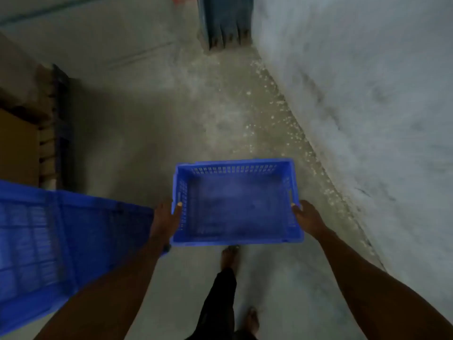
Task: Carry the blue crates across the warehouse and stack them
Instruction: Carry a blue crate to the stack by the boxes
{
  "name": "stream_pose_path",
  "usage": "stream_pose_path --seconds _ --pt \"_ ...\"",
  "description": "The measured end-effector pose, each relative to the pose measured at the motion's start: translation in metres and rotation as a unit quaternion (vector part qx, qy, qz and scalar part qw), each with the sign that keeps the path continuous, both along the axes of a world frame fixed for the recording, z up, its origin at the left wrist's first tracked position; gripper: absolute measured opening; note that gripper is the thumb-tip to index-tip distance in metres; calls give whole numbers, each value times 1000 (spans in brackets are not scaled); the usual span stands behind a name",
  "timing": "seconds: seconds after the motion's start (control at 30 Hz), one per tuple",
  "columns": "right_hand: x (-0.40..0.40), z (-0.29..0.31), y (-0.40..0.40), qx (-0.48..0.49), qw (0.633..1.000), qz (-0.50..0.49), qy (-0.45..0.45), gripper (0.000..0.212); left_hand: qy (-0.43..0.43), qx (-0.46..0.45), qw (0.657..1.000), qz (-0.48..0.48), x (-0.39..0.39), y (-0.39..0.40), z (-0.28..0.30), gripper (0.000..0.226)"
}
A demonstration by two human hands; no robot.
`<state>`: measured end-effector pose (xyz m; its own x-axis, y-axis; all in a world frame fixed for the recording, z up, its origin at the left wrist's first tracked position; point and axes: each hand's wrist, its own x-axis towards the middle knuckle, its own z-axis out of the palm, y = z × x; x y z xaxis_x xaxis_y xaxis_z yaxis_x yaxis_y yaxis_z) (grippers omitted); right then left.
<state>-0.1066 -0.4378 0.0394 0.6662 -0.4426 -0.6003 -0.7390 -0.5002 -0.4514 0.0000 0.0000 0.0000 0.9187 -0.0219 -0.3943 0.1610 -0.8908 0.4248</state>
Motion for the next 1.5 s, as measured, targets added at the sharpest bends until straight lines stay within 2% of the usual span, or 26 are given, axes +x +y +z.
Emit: stream_pose_path --seconds 0.1,0.13,0.2,0.27,0.37,0.43,0.5,0.6,0.77,0.87,1.03,1.33,1.5 --pt "28 -28 -10 -7 998 -57 -5 47 25 -11 998 61 30 -12 -20 47" --pt "35 -35 -12 -6 997 -73 10 50 63 2 995 80 38 -16 -20 47" --pt "47 -57 -18 13 994 -108 19 49 96 -17 988 118 51 -12 -48 57" --pt "55 -79 -23 38 990 -135 33 51 86 -52 981 168 59 -9 -77 67" --pt "61 -104 -27 56 979 -193 28 63 85 -111 963 232 66 -26 -75 51" --pt "63 -113 -29 108 959 -261 3 60 122 -179 937 272 69 -33 -75 44" --pt "64 -121 -35 169 936 -309 -4 56 149 -248 899 328 72 -32 -78 50" --pt "64 -120 -40 215 923 -318 12 63 179 -279 874 355 75 -29 -78 59" --pt "63 -96 -41 209 928 -308 -8 63 186 -271 893 309 79 -29 -64 62" --pt "52 -65 -48 209 930 -302 -29 65 197 -284 894 286 85 -30 -37 60" --pt "20 8 -59 288 886 -361 -46 62 228 -313 886 254 92 -37 35 60" --pt "-81 122 -59 222 872 -419 -118 63 200 -306 919 145 85 -97 145 60" --pt "-178 164 -48 201 828 -500 -153 63 204 -276 938 42 71 -154 182 63"
